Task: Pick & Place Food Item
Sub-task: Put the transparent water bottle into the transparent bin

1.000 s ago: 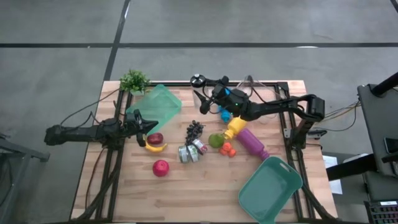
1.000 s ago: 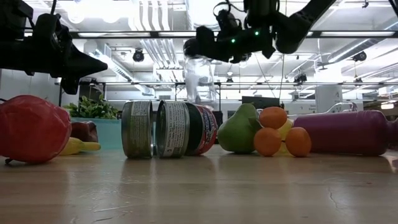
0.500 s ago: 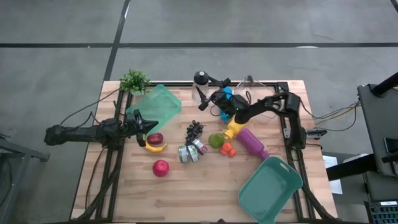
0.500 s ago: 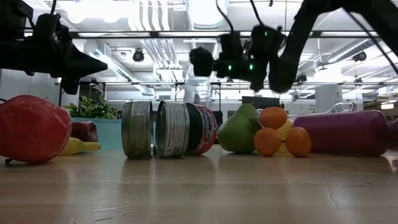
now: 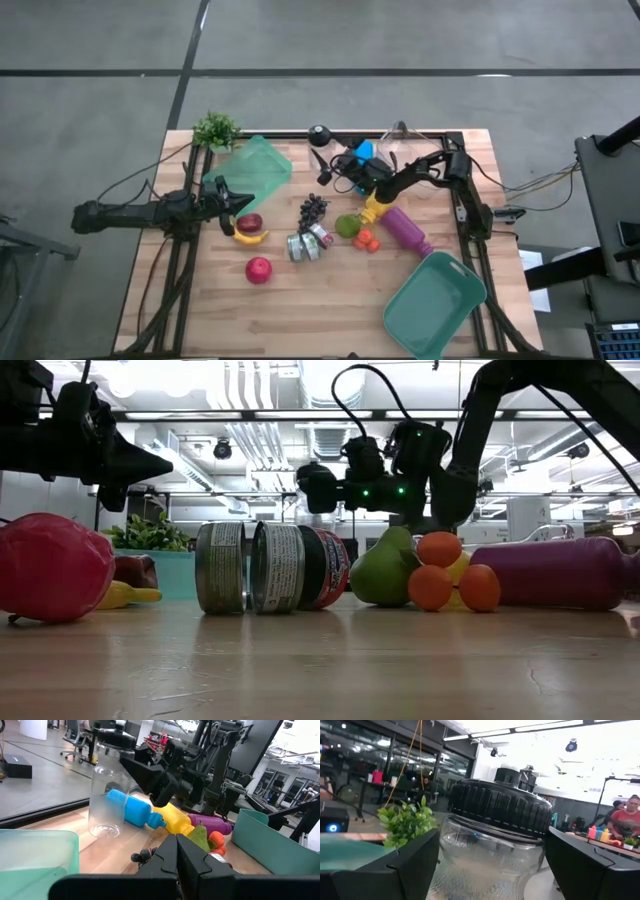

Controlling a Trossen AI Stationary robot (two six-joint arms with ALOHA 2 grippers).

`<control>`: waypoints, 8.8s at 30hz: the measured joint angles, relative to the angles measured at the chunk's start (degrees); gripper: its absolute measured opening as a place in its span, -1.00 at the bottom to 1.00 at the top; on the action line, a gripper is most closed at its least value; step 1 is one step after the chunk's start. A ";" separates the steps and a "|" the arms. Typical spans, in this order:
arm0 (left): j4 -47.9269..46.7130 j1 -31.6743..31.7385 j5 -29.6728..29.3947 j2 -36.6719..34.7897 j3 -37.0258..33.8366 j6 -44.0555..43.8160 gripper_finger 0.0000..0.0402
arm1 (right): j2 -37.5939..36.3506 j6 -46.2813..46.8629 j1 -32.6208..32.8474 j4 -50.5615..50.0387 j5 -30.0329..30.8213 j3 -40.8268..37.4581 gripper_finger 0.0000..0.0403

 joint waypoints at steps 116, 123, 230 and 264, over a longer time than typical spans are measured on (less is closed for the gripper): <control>0.00 0.01 0.02 0.00 0.00 0.00 -0.99 | -0.90 5.60 0.07 -4.08 -10.19 -3.63 0.85; -0.01 0.00 0.02 0.00 0.01 0.00 -0.99 | -1.01 5.65 0.07 -3.93 -9.70 -3.67 0.85; 0.00 0.00 0.04 -0.02 0.00 0.00 -0.99 | -3.65 32.38 -0.63 -151.57 -15.10 78.97 0.85; -0.02 0.00 0.04 -0.02 0.02 0.00 -0.99 | -3.85 33.71 -2.67 -143.66 -11.37 67.35 0.96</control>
